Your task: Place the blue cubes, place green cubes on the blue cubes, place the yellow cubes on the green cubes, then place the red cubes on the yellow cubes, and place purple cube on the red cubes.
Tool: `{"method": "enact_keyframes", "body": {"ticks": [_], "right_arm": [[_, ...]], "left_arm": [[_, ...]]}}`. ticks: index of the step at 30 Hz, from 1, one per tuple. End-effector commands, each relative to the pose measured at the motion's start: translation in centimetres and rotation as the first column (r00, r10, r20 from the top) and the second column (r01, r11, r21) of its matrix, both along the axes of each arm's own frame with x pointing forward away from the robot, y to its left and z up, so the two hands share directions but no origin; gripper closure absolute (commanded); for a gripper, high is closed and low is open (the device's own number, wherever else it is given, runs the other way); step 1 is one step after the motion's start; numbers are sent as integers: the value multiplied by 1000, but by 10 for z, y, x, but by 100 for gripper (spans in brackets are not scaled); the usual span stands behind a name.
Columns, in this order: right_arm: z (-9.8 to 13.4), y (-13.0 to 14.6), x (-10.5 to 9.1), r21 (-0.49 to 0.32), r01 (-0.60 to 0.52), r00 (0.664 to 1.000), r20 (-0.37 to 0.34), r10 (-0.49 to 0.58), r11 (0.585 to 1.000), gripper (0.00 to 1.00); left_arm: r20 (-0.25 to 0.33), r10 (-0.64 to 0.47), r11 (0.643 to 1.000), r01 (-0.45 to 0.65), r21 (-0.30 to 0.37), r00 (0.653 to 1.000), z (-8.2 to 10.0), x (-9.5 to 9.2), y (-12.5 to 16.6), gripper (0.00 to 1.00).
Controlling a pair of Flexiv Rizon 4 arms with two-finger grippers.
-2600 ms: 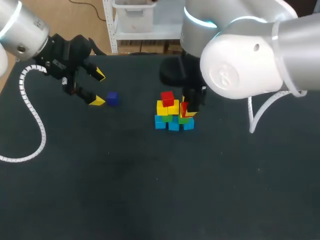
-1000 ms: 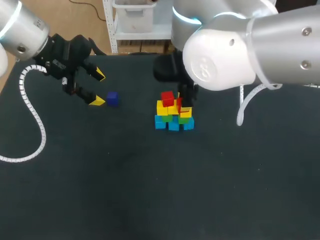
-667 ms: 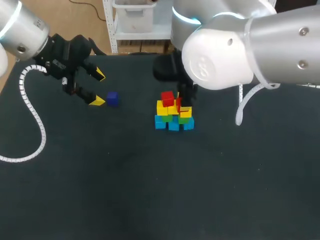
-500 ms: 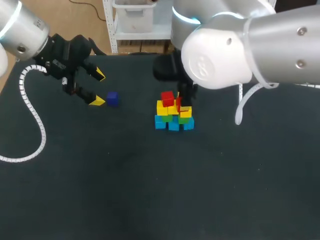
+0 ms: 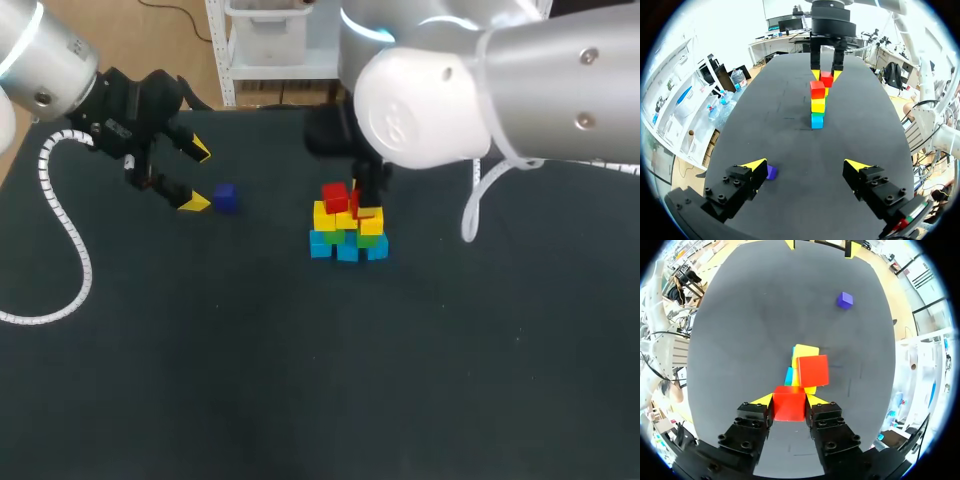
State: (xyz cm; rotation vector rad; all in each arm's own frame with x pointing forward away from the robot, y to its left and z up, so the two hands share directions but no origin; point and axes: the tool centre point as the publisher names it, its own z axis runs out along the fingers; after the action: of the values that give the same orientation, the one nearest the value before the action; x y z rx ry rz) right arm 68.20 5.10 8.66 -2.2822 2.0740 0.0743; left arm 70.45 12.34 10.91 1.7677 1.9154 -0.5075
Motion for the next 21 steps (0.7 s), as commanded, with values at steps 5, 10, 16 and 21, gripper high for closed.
{"method": "enact_keyframes", "body": {"ticks": [5, 10, 16, 21], "right_arm": [[-1, 1, 5, -1, 1, 1000, -8, -1, 1000, 100], [-2, 0, 7, 0, 3, 1000, -11, -3, 1000, 100], [-4, 0, 8, 5, 3, 1000, -15, -3, 1000, 100], [-5, -1, 10, 7, 4, 1000, -16, -4, 1000, 100]], "left_arm": [[4, -2, 1000, 2, -4, 1000, -1, -1, 1, 0], [4, -2, 1000, 2, -4, 1000, -1, -1, 1, 0], [4, -2, 1000, 2, -4, 1000, -1, -1, 1, 0], [4, -2, 1000, 2, -4, 1000, -1, -1, 1, 0]]}}
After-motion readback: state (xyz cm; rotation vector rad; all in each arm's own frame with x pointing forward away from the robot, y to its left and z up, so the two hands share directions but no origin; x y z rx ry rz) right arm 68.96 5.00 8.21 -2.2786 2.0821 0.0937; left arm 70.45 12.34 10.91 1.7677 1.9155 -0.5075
